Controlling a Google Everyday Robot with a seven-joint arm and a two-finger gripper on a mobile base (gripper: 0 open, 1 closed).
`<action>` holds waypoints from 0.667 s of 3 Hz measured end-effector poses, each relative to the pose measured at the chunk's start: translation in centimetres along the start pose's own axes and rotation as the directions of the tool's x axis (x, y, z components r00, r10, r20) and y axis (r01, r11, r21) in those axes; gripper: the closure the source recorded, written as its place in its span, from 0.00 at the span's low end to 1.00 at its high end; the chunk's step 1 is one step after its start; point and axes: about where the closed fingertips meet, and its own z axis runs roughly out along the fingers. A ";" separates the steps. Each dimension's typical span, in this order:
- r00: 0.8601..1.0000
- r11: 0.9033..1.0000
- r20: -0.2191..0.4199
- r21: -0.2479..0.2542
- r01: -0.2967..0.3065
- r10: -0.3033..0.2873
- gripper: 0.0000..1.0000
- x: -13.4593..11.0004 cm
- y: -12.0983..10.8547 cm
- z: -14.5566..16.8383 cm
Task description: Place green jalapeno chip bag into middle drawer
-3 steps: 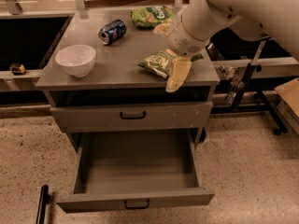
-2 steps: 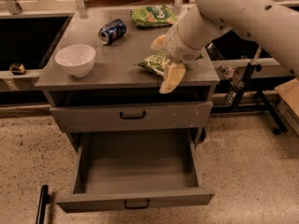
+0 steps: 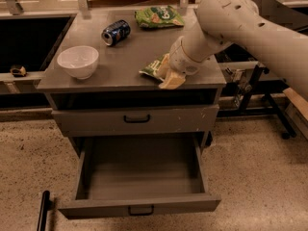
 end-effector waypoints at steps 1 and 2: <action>1.000 1.000 0.002 0.012 -0.023 0.023 0.88 1.2 -0.5 0.6; 0.996 0.998 0.076 0.027 -0.049 0.047 1.00 1.6 -0.6 -1.4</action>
Offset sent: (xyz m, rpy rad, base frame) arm -0.0151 -0.0443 0.0562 0.3313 0.0415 -0.0308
